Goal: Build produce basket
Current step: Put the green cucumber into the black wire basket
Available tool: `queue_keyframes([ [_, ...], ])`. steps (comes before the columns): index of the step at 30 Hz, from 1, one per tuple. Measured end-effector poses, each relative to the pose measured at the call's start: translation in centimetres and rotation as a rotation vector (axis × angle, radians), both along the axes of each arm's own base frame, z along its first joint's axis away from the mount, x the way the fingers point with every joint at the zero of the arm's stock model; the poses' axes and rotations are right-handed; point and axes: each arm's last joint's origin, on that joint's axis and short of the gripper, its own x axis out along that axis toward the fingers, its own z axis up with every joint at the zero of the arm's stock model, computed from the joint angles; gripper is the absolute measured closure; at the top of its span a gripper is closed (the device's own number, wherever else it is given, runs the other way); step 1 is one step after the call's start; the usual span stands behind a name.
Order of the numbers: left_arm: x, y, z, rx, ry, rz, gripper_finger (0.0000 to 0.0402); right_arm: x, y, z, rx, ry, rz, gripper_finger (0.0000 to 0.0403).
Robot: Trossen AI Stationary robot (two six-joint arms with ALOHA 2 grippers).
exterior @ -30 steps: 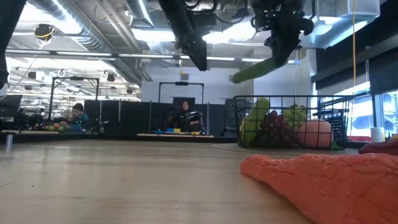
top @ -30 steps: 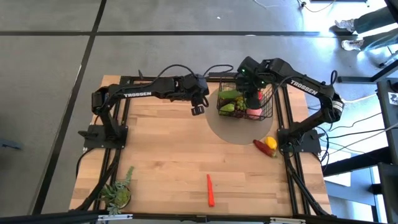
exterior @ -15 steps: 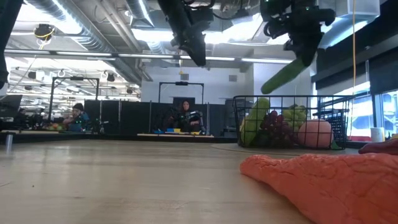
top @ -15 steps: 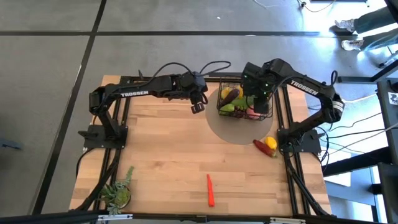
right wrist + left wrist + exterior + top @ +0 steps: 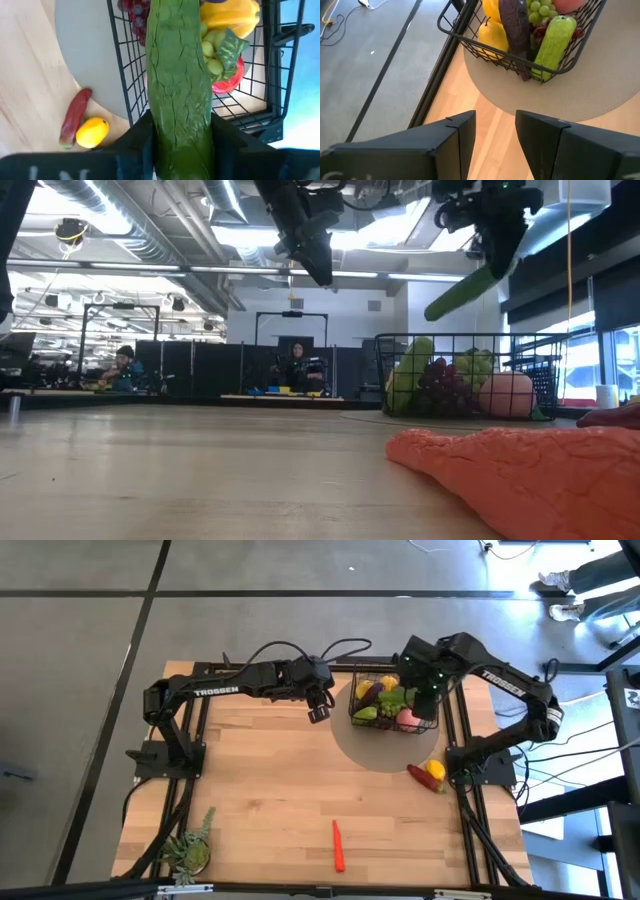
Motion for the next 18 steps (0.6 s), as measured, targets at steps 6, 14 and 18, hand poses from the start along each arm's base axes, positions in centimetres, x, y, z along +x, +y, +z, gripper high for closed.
queue_keyframes([
  [6,0.0,0.0,0.0,0.0,0.0,0.0,0.0275,-2.2,1.0,-1.5,0.049,0.024,-0.038,0.0281],
  [14,0.0,0.0,0.0,0.0,0.0,0.0,0.0275,-2.5,1.1,-4.8,0.08,0.099,-0.035,0.0281],
  [18,0.1,0.0,0.0,0.002,-0.011,0.001,0.0275,-2.7,1.2,-6.7,0.099,0.138,-0.033,0.0281],
])
